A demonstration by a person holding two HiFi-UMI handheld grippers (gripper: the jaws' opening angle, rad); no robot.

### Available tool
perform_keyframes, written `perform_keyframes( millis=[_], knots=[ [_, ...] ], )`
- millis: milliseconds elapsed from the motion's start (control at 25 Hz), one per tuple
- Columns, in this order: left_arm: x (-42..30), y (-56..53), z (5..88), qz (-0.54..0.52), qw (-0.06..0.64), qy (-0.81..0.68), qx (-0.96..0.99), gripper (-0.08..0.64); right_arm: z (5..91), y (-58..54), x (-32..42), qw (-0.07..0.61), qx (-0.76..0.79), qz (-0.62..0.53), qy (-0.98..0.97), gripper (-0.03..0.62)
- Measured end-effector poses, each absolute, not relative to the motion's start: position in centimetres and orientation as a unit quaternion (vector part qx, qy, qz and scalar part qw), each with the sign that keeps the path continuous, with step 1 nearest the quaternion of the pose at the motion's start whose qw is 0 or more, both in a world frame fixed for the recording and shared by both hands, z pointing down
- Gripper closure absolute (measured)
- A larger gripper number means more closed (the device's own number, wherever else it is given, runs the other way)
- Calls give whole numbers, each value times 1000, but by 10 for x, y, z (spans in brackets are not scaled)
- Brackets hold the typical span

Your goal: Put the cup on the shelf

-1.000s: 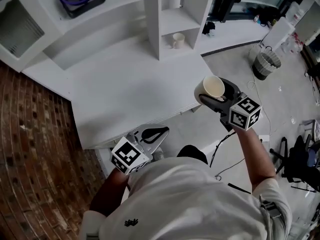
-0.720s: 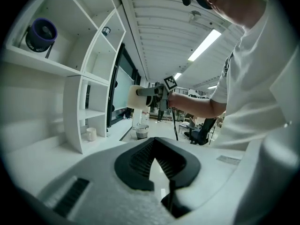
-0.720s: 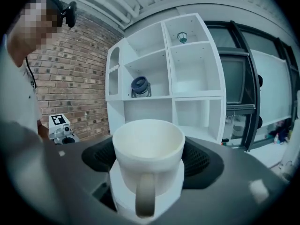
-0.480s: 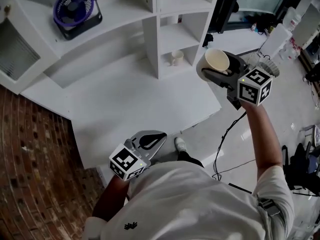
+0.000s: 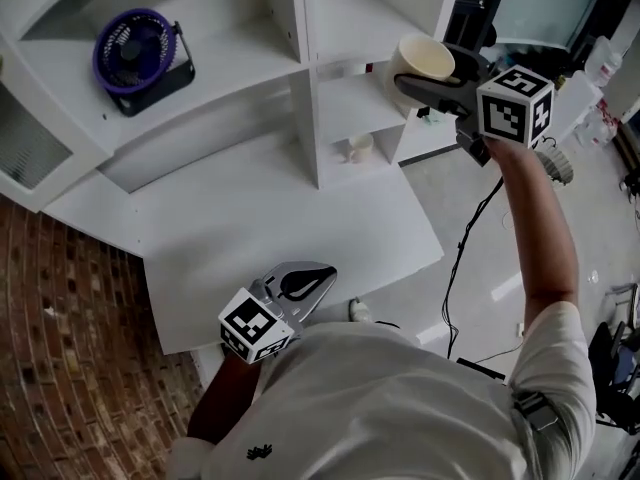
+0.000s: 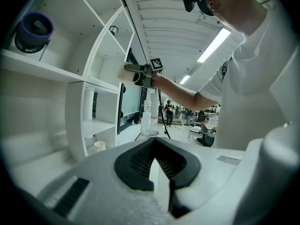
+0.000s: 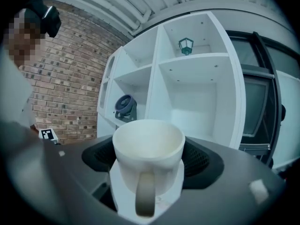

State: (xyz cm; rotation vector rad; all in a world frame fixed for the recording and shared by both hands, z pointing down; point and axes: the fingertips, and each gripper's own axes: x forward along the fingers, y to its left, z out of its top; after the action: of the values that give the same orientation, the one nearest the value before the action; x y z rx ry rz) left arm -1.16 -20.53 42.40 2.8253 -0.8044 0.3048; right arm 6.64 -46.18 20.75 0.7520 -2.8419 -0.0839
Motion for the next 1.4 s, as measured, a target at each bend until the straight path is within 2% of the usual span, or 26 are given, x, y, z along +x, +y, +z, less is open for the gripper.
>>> perform_keyframes(
  millis=[680,1000,1400],
  knots=[
    [-12,-288,424,96,113,-351,925,555,178,-626,-6,134,213,-30,-967,166],
    [-10,-303,425,92,116,-369,917,555,192,-669,-27,162,216,-3,-963,166],
    [-13,-306,433,93,125,-381,911,555,198,-689,-38,153,199,42,-967,163]
  ],
)
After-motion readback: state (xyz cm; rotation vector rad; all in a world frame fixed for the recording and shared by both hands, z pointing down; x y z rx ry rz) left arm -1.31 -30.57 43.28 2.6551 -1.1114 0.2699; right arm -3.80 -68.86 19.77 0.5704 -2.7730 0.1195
